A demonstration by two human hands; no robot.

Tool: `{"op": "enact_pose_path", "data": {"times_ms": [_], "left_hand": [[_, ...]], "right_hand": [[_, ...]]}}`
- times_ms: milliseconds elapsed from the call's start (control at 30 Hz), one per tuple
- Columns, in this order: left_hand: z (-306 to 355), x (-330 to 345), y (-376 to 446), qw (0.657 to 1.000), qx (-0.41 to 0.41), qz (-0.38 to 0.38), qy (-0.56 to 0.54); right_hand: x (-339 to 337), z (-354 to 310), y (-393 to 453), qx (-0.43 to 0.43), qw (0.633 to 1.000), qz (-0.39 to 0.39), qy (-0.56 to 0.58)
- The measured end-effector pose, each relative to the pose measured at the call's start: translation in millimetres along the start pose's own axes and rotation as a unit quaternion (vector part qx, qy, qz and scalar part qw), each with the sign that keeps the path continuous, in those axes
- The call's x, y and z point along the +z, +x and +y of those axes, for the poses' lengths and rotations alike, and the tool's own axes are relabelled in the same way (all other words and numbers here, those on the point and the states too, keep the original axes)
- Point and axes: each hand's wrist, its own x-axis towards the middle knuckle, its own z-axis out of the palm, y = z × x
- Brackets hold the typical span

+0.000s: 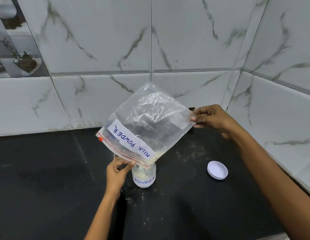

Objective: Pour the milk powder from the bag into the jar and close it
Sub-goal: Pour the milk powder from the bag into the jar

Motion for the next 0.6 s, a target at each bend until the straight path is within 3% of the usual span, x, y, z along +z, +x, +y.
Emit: {"op": "enact_pose_path", "data": {"times_ms": [367,600], "left_hand": [[-2,2,-1,1.0,-0.003,0.013,-0.008],[2,3,-3,1.0,0.002,0.01,-0.008]], "right_hand": [[12,-3,-4,-0.042,0.998,0.038,-0.002],[28,-12,-4,-0.127,0.989,0.082,0.012]]}}
